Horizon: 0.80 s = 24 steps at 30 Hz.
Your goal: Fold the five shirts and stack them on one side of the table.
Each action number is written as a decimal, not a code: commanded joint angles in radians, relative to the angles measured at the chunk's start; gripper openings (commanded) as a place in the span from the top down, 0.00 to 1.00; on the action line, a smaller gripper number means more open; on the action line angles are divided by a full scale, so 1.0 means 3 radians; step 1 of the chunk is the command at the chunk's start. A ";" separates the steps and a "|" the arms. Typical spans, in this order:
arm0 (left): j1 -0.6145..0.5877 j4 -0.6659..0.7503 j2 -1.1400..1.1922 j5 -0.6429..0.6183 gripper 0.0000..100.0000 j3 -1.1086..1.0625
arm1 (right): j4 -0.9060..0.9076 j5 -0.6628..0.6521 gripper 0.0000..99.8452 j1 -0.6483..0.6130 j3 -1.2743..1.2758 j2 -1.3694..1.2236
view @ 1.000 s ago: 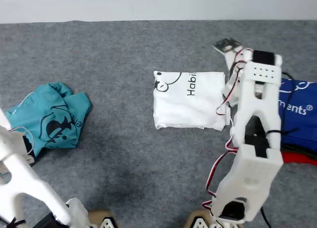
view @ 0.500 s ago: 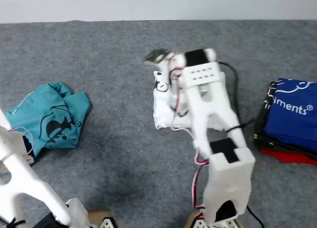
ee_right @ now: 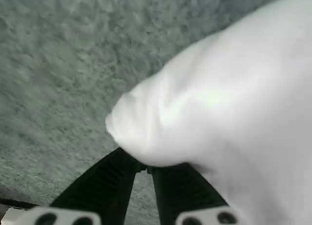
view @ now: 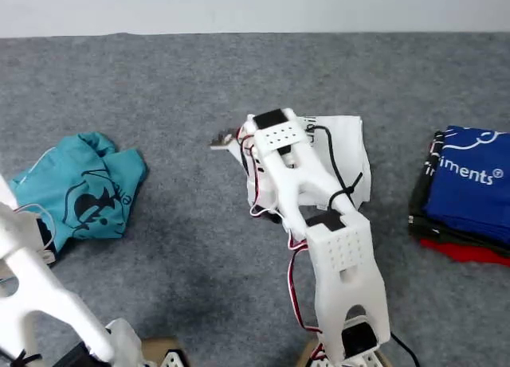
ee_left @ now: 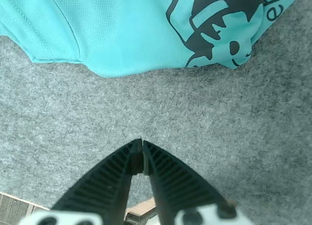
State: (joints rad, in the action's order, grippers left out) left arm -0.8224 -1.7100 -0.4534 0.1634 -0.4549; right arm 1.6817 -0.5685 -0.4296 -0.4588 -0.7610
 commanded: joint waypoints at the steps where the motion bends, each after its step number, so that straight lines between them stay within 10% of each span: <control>1: 0.0005 0.0051 -0.0097 0.0031 1.00 0.0013 | 0.0161 0.0020 0.99 -0.0008 -0.0297 0.0125; 24: 0.0005 0.0051 -0.0097 0.0031 1.00 0.0013 | -0.0013 0.0026 0.99 -0.0207 -0.0634 -0.0309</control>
State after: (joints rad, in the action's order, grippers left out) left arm -0.8224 -1.7100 -0.4534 0.1634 -0.4549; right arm 1.6387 -0.5669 -0.4956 -0.6122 -0.8224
